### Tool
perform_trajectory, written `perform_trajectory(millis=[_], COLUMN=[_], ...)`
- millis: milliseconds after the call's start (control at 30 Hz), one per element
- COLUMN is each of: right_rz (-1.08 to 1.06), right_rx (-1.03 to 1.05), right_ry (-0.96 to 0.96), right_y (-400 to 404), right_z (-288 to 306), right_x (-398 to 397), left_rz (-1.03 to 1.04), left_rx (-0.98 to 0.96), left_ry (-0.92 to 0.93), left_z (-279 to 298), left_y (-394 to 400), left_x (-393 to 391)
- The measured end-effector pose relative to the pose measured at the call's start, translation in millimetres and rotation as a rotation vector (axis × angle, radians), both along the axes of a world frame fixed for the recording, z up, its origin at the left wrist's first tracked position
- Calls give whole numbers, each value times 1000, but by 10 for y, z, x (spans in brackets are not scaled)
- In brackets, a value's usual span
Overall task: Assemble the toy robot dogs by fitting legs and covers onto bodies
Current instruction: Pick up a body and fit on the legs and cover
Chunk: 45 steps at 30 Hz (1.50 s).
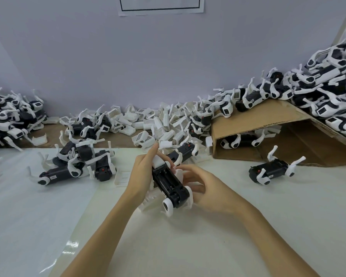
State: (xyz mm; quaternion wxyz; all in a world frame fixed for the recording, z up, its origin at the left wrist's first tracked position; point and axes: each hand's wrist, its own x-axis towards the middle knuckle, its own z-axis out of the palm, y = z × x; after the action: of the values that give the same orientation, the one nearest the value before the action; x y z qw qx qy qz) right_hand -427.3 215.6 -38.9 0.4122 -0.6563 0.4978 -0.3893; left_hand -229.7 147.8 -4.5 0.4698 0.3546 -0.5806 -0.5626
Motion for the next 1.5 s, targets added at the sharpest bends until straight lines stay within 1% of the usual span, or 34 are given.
perform_trajectory(millis=[67, 167, 233, 300, 400, 467, 533, 600, 667, 700, 733, 767, 833, 900, 933, 1033, 1167, 1233, 1300, 1400, 1500], right_rz=[-27, -131, -196, -247, -385, -452, -493, -535, -536, -490, -418, -339, -243, -246, -248, -235, -286, -360, -424, -463, -479], right_rx=[-19, -80, -156, -233, -238, -200, -214, -228, -226, -233, -248, -272, -338, -422, -445, -468, -509, -548, -557, -532, -523], right_ry=[24, 94, 164, 180, 52, -59, -129, -246, -380, -397, -368, -297, -52, 181, 250, 362, 563, 591, 589, 574, 557], right_y=[13, 12, 8, 23, 31, 22, 14, 34, 68, 86, 111, 135, 173, 180, 180, 177, 167, 145, 135, 146, 157], right_z=[-18, -17, 9, 55, 103, 115, 136, 197, 276, 308, 336, 353, 329, 278, 260, 220, 155, 153, 173, 194, 217], right_x=[11, 51, 69, 60, 12, 10, 44, 81, 89, 89, 103, 129, 207, 267, 281, 288, 326, 329, 291, 216, 201], left_rz=[-14, -19, -15, 12, 89, 106, 119, 135, 169, 205, 250, 293, 326, 300, 287, 272, 226, 141, 70, 20, 28], left_rx=[13, 36, 32, 13, -13, 32, 107, 151, 126, 111, 107, 105, 76, 24, 0, 1, 100, 187, 221, 136, 53], left_ry=[-12, 1, -1, 0, 26, 61, 100, 134, 125, 113, 98, 77, 37, -7, -23, -7, 23, 26, -3, -95, -147], left_z=[5, 0, 3, 22, 63, 85, 98, 112, 120, 114, 103, 89, 46, -6, -27, -56, -59, -52, -49, -52, -65], left_y=[13, 19, 23, 32, 46, 66, 72, 73, 76, 76, 77, 79, 76, 69, 67, 78, 92, 96, 119, 152, 170], left_x=[-7, -14, -24, -40, -62, -75, -79, -74, -86, -99, -117, -129, -135, -128, -123, -142, -209, -230, -243, -257, -254])
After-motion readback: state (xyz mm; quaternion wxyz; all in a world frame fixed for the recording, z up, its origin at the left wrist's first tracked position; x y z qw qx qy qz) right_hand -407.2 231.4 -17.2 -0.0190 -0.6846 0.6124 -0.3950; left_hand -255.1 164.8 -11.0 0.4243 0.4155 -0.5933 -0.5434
